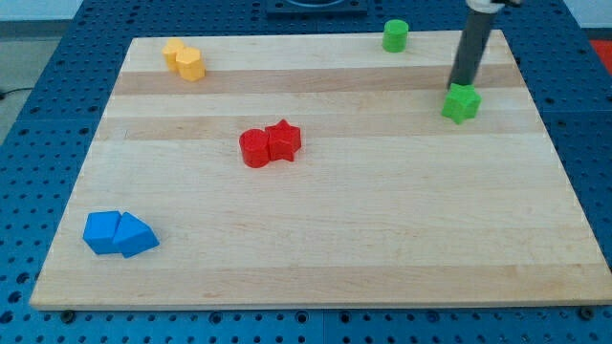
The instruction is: Separate the green blocks
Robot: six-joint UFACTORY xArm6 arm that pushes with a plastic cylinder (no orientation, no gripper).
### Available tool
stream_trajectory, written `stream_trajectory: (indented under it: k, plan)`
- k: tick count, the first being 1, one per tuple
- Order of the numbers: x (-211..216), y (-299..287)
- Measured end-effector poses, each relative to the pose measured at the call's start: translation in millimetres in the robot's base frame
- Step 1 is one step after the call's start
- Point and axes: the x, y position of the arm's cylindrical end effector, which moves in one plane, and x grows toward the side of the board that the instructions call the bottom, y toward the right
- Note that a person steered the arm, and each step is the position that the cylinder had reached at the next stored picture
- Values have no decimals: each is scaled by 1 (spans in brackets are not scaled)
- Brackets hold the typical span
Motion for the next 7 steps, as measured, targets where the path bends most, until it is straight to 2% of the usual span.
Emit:
stream_trajectory:
  k: [1, 2, 3, 4, 6, 7]
  plan:
    - [7, 39]
    - [35, 31]
    - [45, -30]
    - [40, -55]
    - [-10, -38]
    - [10, -77]
